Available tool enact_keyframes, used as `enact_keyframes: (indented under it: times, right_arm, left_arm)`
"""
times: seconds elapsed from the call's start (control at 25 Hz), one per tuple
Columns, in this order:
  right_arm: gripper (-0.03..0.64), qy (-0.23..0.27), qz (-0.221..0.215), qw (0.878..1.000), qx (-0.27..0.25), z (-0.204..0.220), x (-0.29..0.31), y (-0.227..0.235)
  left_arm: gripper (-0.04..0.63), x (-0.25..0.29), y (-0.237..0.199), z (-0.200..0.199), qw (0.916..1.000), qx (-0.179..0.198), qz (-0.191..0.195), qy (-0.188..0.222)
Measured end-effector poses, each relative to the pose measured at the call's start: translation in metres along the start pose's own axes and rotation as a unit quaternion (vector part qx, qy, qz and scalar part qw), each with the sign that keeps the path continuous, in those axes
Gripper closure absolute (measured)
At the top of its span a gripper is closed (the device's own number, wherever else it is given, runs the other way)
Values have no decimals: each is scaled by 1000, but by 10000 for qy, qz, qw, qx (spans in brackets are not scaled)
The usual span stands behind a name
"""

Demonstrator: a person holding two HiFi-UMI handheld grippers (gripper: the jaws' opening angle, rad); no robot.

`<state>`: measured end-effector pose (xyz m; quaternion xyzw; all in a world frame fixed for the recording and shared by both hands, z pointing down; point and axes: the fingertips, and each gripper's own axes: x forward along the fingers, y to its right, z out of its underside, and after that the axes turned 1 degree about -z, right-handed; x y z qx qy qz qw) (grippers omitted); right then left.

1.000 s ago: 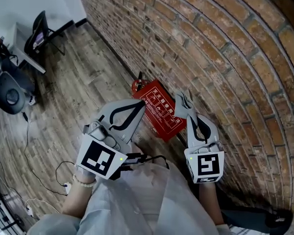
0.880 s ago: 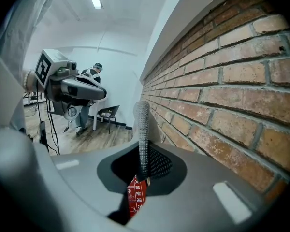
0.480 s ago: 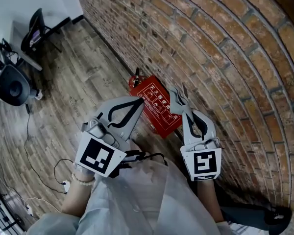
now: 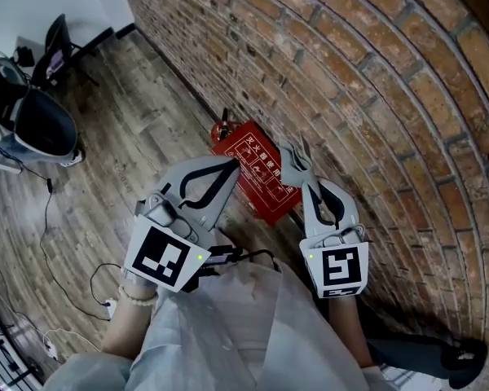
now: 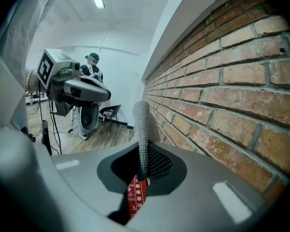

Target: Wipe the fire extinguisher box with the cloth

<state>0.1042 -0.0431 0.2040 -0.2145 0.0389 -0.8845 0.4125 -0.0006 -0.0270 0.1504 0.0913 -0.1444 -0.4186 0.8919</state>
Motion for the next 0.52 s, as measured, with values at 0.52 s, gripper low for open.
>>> enact_keyframes:
  times: [0.52]
  right_arm:
    - [598,-21,-18,10000,14,7,-3,6]
  left_arm:
    - [596,5,6,-1,10000,12,-16,0]
